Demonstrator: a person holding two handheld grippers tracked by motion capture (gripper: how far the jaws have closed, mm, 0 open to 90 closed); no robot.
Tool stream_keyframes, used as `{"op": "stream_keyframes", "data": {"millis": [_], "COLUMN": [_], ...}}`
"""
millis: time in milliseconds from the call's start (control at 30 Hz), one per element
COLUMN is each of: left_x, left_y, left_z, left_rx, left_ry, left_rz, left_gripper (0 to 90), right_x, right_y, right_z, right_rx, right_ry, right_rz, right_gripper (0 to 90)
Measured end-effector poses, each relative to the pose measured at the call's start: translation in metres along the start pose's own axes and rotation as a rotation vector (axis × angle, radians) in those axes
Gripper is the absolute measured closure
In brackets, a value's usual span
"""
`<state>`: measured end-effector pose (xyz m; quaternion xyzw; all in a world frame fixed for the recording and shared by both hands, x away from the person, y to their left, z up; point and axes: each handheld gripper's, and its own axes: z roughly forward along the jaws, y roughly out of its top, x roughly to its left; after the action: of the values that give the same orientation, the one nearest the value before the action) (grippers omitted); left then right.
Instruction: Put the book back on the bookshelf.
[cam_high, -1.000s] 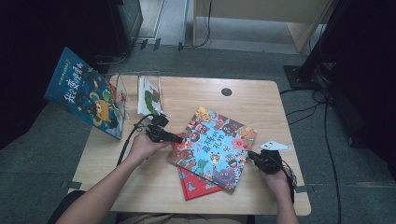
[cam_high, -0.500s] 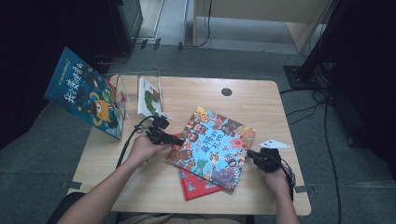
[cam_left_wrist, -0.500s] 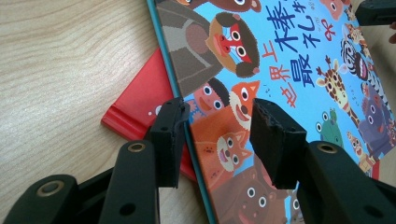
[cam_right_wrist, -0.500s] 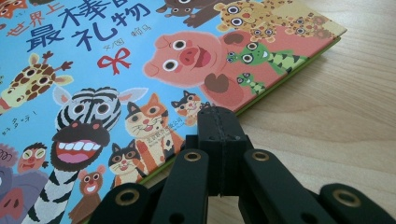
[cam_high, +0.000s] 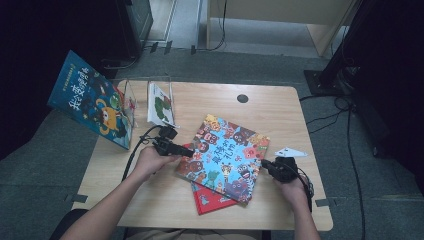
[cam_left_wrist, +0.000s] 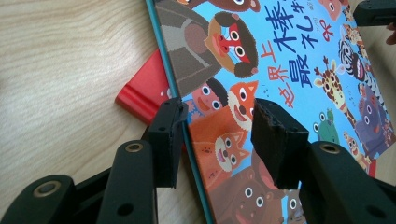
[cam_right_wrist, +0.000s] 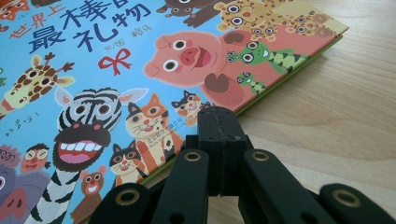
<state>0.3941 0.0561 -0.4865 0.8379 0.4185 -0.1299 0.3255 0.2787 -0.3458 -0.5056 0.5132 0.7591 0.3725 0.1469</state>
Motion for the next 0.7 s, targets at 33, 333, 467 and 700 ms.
{"op": "stream_keyframes", "data": {"millis": [33,333,467,700], "left_x": [0.0,0.006,0.008,0.013], "left_y": [-0.001,-0.008,-0.011,-0.014], "left_z": [-0.001,-0.005,-0.008,-0.012], "left_rx": [-0.002,0.019,0.018,0.019], "left_ry": [0.004,0.032,0.03,0.026], "left_rz": [-0.004,-0.033,-0.045,-0.068], "left_gripper": [53.7,52.2,51.8,51.0], "right_x": [0.0,0.006,0.009,0.013], "right_y": [0.001,0.007,0.009,0.012], "right_z": [0.001,0.008,0.01,0.014], "right_rx": [0.0,0.01,0.01,0.014], "right_ry": [0.004,0.034,0.044,0.058], "right_rz": [-0.003,-0.033,-0.036,-0.048], "right_gripper": [90.0,90.0,90.0,90.0]}}
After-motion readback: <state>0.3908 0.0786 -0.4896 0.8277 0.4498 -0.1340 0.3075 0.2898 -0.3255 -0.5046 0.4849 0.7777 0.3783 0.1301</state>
